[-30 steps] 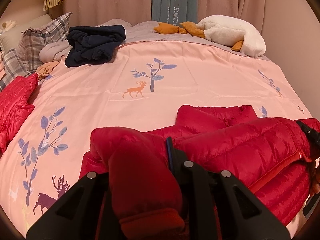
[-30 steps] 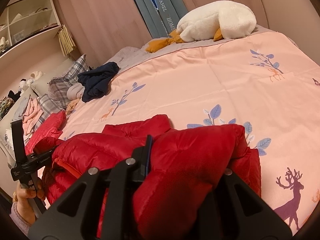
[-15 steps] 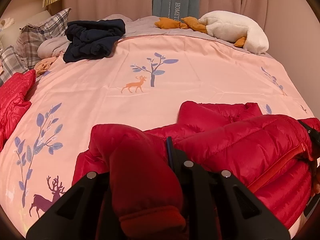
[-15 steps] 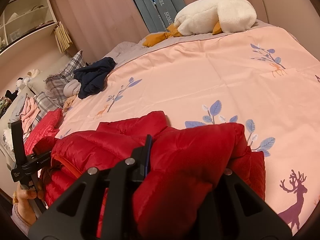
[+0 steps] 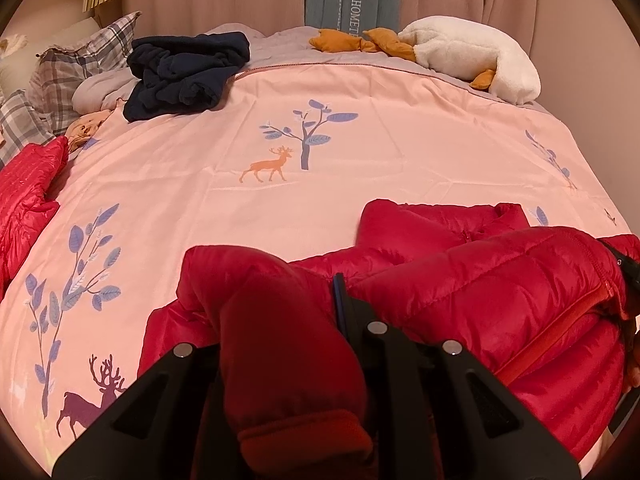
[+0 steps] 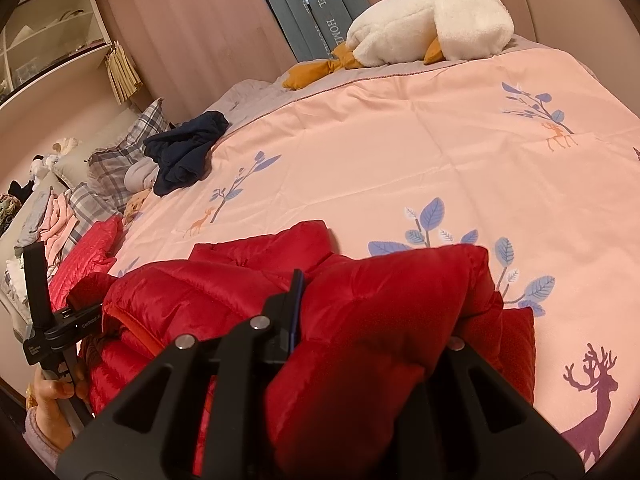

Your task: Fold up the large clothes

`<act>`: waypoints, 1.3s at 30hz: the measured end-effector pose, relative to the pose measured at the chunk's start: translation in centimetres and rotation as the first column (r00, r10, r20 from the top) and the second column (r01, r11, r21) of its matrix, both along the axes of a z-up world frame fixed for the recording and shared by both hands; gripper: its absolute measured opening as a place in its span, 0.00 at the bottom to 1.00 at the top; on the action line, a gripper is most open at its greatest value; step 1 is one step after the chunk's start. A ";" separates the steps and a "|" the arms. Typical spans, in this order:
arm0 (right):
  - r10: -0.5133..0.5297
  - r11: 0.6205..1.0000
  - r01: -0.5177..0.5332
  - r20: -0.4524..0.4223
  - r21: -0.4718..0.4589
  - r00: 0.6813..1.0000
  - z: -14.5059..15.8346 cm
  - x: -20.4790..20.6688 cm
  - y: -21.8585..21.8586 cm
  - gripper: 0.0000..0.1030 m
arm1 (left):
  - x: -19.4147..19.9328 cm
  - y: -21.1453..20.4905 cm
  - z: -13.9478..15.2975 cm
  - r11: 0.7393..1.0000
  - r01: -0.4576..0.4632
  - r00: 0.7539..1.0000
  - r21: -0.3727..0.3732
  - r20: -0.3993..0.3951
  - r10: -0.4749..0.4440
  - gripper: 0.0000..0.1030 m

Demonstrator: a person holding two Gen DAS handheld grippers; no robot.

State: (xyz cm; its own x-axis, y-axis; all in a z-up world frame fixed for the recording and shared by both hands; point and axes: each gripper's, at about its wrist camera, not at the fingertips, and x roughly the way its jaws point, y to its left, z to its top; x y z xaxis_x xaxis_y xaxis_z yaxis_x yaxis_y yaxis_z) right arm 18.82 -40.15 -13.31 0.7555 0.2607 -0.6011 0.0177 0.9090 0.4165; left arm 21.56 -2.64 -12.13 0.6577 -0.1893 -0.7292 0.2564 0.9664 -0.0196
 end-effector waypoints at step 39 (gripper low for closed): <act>-0.005 1.000 0.007 -0.075 0.030 0.997 -0.7 2.1 -0.6 0.15 | 2.4 -0.8 -1.0 1.000 0.005 0.997 0.028 -0.075 -0.003 0.16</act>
